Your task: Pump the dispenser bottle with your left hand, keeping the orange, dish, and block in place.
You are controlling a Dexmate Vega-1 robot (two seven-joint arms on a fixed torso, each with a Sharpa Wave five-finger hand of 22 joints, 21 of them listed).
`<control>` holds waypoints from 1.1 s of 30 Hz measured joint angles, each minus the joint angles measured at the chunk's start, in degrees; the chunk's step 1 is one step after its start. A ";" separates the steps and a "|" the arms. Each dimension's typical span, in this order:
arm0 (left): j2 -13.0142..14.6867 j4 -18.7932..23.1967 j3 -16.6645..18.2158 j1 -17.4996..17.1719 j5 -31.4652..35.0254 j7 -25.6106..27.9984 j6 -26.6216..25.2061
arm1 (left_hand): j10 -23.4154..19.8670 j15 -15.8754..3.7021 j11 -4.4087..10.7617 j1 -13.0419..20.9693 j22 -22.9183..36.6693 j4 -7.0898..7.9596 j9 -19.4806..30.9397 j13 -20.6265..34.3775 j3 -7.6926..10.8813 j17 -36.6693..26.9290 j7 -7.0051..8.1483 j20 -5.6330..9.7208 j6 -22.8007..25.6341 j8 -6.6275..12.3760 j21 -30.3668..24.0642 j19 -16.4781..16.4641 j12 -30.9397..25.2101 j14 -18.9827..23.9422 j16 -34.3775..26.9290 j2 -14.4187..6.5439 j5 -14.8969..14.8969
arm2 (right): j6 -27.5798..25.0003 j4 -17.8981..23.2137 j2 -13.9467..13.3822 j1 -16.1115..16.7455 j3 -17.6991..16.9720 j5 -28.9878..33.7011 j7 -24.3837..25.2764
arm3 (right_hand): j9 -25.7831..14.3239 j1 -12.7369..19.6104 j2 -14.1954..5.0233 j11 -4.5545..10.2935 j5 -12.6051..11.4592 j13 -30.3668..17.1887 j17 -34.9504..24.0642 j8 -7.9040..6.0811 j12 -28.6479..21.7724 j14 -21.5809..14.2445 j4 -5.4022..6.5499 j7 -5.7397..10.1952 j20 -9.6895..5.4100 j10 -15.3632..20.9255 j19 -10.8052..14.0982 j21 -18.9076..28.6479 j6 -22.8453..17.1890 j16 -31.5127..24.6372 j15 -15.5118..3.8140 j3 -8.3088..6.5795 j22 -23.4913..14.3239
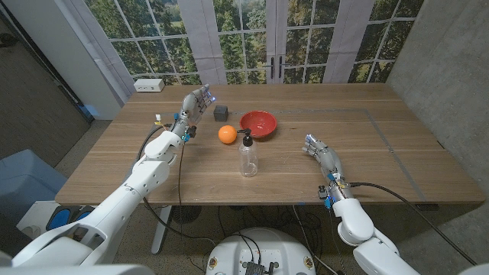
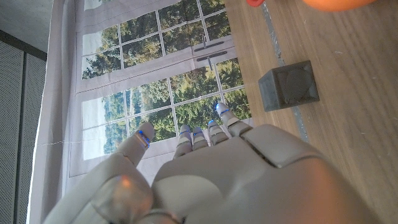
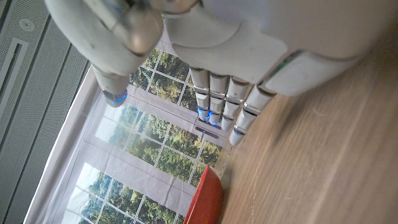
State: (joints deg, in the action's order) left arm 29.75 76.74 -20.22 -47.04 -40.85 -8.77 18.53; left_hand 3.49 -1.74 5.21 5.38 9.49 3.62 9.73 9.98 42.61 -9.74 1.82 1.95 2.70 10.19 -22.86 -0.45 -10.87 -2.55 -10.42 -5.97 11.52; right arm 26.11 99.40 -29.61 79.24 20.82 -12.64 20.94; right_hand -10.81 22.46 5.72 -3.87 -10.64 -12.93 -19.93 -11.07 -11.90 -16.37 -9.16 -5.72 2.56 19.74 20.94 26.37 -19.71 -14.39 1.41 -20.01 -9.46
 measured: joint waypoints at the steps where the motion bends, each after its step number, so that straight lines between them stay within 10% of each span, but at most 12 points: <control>1: 0.00 0.00 0.00 0.00 -0.01 -0.04 0.03 | 0.00 0.00 0.00 0.00 0.00 0.00 0.00 0.00 0.00 0.00 -0.12 -0.01 0.12 0.00 0.05 -0.01 0.00 0.00 0.00 0.00 0.00 | -0.03 0.03 -0.02 -0.06 0.16 0.08 0.02 | 0.00 0.00 0.00 0.00 0.00 0.00 0.00 0.00 0.00 0.00 0.00 -0.23 0.02 0.00 -0.02 0.00 0.23 0.00 0.00 0.00 0.00; 33: 0.57 2.11 0.41 -1.56 -0.25 0.09 0.59 | -0.52 -0.31 -0.09 -0.23 -0.01 0.79 0.00 0.00 0.02 0.01 -0.18 0.11 0.18 0.00 0.66 -0.50 0.00 0.31 0.00 -0.23 0.00 | -1.21 -0.19 -0.61 -2.72 4.03 6.80 0.48 | 0.02 0.03 -0.31 0.41 -0.88 0.01 0.80 0.00 0.00 0.30 0.23 -0.32 -0.94 -0.84 1.15 -1.40 1.74 0.26 -0.29 0.72 -0.13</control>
State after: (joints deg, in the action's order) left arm 30.33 78.84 -19.81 -48.61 -41.09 -8.68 19.11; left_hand 2.96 -2.05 5.12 5.15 9.47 4.41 9.73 9.98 42.63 -9.73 1.64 2.05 2.88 10.19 -22.20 -0.95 -10.87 -2.24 -10.42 -6.20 11.52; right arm 24.90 99.21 -30.22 76.52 24.85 -5.84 21.42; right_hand -10.80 22.50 5.42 -3.46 -11.52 -12.93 -19.13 -11.07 -11.90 -16.07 -8.93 -6.04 1.62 18.90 22.09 24.97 -17.97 -14.13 1.12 -19.29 -9.59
